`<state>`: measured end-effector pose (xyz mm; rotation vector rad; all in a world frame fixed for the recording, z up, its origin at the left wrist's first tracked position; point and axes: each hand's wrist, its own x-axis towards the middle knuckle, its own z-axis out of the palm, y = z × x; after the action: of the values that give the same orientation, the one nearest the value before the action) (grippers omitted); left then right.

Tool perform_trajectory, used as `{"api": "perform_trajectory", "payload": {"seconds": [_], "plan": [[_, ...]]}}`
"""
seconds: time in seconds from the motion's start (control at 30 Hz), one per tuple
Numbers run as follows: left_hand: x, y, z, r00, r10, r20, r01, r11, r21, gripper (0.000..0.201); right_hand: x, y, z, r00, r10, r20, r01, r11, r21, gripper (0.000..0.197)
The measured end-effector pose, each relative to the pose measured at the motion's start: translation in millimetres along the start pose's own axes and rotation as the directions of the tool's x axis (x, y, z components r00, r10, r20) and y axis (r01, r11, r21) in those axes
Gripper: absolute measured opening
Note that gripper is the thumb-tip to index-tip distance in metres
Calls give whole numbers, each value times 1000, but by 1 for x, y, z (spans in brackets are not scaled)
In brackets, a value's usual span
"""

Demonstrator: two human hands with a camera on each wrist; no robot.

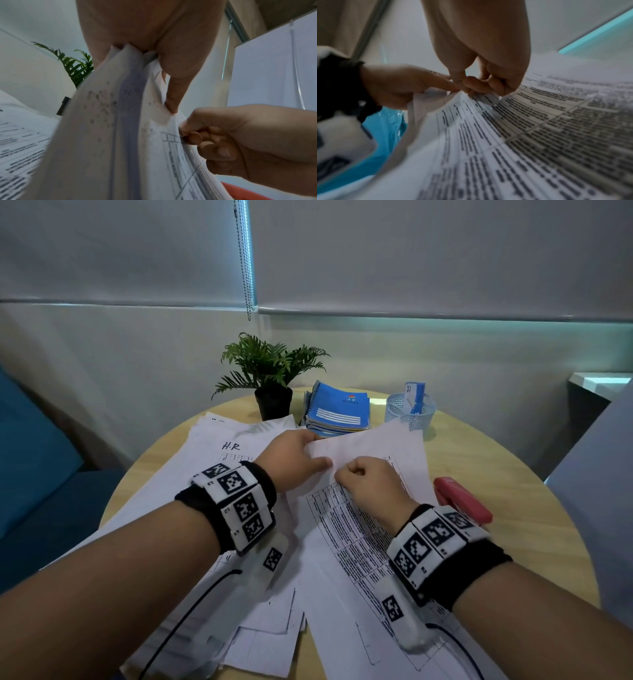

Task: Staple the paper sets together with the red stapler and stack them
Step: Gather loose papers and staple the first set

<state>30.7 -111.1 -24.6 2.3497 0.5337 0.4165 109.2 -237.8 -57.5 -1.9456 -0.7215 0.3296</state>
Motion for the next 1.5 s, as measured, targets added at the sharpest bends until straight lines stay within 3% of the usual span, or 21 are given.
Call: {"api": "perform_trajectory", "payload": {"seconds": [0.13,0.33,0.73,0.8,0.93,1.17,1.27,1.37,1.5], "plan": [[4,1,-1,1000,-14,5,14,1000,-20,19,1,-1,-1,989,-143,-40,133,972,-194,12],[2,2,-2,1000,-1,22,1,1000,-16,21,3,-5,-5,983,-185,13,183,959,-214,10],[8,9,-4,999,-42,1,42,999,25,18,5,0,1,957,-290,-17,277,927,-252,7],[9,10,-3,998,-56,6,55,996,64,18,3,0,1,955,-295,-11,284,927,-245,8],[10,5,8,994,-76,75,49,947,317,14,6,-11,-3,921,-381,-74,359,909,-211,6],[16,-1,0,960,-200,197,107,910,401,45,8,2,-41,985,-171,-2,169,976,-138,2],[15,-5,6,943,-236,233,86,854,513,60,0,10,-58,996,-70,56,80,977,-198,13],[16,-3,16,923,-245,295,-14,747,665,58,-8,17,-85,998,-9,58,23,970,-240,20],[24,-2,28,862,-331,384,-103,628,771,51,-24,30,-132,999,23,-27,-30,958,-285,15]]}}
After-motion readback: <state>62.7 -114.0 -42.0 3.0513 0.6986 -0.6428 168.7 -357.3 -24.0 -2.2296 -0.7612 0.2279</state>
